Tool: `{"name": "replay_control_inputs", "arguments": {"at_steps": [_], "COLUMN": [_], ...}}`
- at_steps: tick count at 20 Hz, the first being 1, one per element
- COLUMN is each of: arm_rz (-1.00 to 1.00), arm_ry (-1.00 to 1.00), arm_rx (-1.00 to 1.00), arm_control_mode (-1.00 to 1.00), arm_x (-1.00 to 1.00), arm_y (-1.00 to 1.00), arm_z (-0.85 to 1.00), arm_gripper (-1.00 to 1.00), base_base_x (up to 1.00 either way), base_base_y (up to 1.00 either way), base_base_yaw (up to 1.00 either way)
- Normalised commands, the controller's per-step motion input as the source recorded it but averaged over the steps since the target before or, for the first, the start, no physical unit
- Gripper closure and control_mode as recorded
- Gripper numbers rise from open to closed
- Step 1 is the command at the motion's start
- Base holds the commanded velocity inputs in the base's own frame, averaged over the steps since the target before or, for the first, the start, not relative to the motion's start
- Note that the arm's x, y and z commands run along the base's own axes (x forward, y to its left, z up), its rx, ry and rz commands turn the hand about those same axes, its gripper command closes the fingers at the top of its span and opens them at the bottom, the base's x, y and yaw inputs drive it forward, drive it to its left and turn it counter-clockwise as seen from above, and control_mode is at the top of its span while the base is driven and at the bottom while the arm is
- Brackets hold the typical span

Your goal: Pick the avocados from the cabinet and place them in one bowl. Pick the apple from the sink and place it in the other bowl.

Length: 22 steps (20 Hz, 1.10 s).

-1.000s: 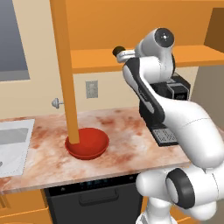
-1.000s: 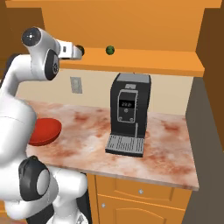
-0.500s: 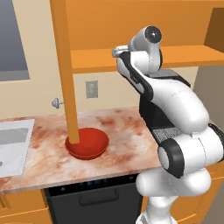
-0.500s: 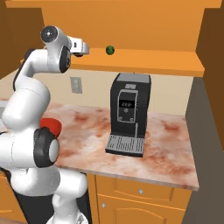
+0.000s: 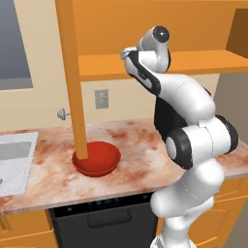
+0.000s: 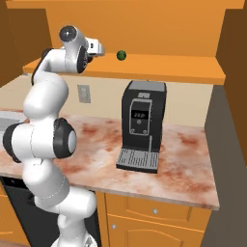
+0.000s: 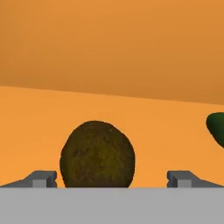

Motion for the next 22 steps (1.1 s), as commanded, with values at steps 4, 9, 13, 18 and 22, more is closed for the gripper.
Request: {"name": "replay_control_inputs", "arguments": {"at_steps": [4, 9, 13, 18, 22], "arm_rz": [0.01, 0.02, 0.00, 0.00, -0.01], "arm_ry": [0.06, 0.06, 0.15, 0.12, 0.03], "arm_rx": [-0.03, 0.00, 0.00, 0.02, 0.00], "arm_control_mode": [-1.00, -1.00, -1.00, -1.00, -1.00], "arm_x": [0.54, 0.37, 0.18, 0.00, -0.15], "arm_y": [0.05, 0.16, 0.03, 0.08, 0.02], "arm_z": [-0.10, -0.09, -0.24, -0.32, -0.09], "arm_gripper": [-1.00, -1.00, -1.00, 1.00, 1.00], "base_base_x": [0.00, 0.00, 0.00, 0.00, 0.00], "base_base_y": [0.00, 0.00, 0.00, 0.00, 0.00], "base_base_yaw": [0.00, 0.00, 0.00, 0.00, 0.00]}}
